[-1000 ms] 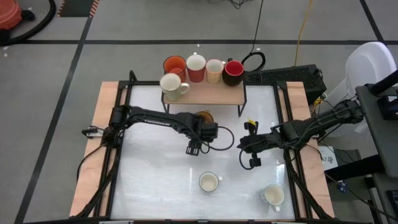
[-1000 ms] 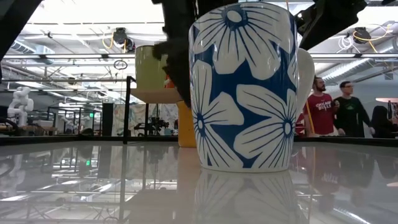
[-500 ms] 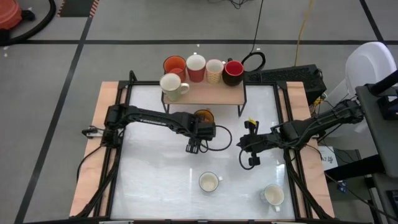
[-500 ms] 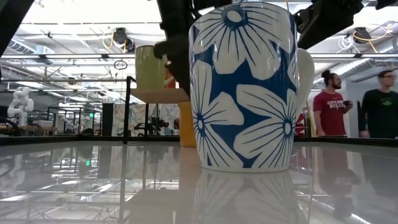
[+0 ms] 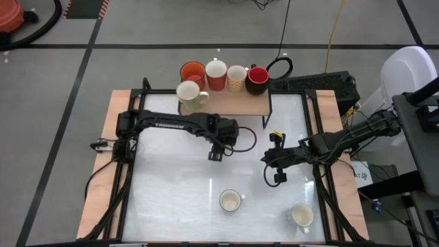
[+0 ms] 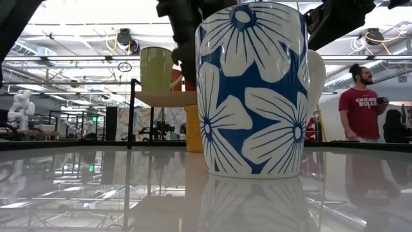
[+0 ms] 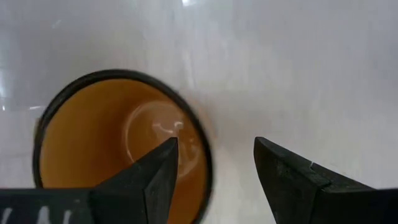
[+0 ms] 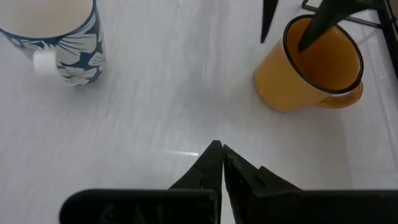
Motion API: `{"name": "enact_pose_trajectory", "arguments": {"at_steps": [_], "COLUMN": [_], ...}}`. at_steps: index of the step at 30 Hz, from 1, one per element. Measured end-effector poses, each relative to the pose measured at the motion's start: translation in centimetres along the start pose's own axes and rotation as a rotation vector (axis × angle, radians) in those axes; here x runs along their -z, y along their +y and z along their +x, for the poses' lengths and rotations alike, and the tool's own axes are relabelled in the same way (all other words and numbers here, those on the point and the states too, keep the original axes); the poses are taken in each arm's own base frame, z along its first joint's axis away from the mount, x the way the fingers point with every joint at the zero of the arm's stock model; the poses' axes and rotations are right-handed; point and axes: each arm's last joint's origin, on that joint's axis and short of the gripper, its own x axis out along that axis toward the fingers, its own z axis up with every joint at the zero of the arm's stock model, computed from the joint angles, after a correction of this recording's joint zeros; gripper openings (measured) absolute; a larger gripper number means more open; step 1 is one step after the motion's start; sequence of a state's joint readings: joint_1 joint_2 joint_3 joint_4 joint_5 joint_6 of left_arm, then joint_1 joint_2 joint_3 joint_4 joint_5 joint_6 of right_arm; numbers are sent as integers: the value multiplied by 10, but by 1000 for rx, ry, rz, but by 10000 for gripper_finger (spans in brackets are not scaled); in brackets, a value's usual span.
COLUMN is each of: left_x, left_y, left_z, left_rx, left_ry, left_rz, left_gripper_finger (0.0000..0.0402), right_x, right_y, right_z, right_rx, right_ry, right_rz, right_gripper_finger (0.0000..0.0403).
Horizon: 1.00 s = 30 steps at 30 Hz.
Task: Place coffee mugs
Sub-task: Put the yellow mug on the shelf
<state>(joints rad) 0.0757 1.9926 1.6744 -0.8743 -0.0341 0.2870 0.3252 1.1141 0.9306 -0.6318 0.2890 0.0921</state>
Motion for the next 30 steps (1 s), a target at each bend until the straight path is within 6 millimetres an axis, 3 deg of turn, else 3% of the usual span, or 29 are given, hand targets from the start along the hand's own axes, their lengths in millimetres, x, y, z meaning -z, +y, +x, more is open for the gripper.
{"name": "enact_pose_trajectory", "arguments": {"at_steps": [10,22,30], "left_x": [25,26,27], "left_y": [3,-7,-11], "left_z": [24,27,19], "left_rx": [16,-14,-6], "left_ry": [93,121,125], "left_rz": [-48,52,115], "left_gripper_finger": [209,51,25], "right_x": [0,-5,-5], "right_y": [0,0,0], "right_z": [0,0,0], "right_rx": [0,-1,0], "right_ry": [1,-46,-46], "right_rz": [-7,-29,-49], "right_gripper_finger": [0,0,0]}}
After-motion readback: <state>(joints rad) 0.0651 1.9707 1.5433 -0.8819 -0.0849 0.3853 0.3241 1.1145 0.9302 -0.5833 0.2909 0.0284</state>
